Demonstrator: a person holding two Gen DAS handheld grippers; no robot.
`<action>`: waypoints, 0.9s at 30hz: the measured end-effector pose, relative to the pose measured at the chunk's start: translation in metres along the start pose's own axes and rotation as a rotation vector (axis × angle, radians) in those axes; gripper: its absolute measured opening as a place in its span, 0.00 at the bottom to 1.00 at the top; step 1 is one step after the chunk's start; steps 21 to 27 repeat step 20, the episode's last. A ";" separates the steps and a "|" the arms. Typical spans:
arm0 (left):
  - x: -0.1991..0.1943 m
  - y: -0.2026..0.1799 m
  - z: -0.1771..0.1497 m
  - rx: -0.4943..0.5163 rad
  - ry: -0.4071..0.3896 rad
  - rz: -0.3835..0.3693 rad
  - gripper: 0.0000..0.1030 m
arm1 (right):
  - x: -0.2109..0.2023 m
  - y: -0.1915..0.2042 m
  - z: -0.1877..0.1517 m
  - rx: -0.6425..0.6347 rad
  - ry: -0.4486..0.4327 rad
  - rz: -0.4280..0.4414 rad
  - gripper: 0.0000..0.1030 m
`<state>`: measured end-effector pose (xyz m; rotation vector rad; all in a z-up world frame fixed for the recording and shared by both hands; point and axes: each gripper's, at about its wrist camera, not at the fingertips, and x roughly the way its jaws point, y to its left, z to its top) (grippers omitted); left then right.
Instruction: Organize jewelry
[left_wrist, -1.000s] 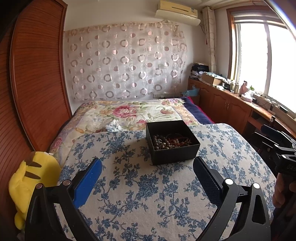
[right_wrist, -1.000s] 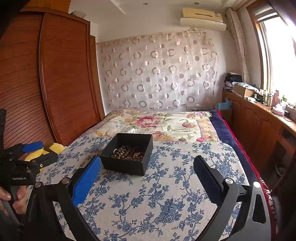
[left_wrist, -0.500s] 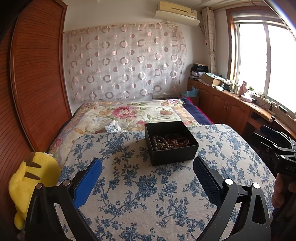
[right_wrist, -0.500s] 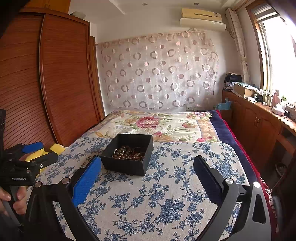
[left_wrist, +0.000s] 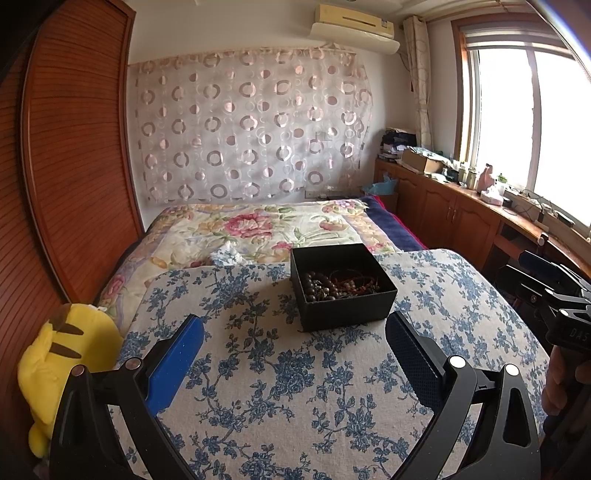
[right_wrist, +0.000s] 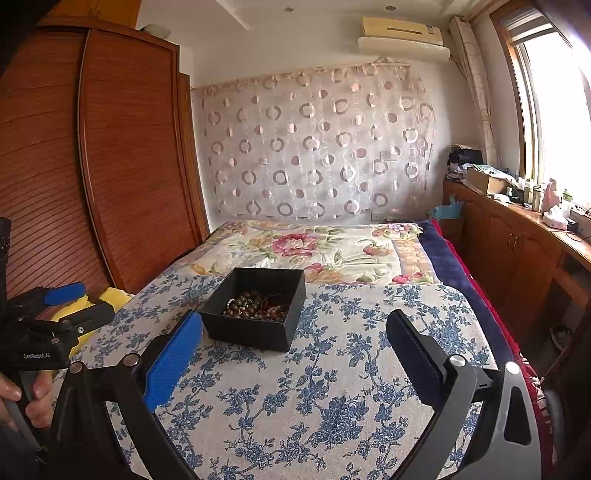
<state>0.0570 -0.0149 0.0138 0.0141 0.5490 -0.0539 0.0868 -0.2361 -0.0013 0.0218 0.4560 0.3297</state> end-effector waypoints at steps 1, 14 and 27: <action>0.000 0.001 0.000 0.000 0.000 0.000 0.92 | 0.000 0.000 0.000 0.000 0.000 0.000 0.98; 0.000 0.001 0.000 -0.001 -0.001 0.000 0.92 | 0.000 0.000 -0.001 0.001 -0.001 0.001 0.98; -0.002 0.000 0.002 0.000 -0.003 -0.004 0.92 | 0.000 -0.001 -0.002 0.001 -0.002 0.000 0.98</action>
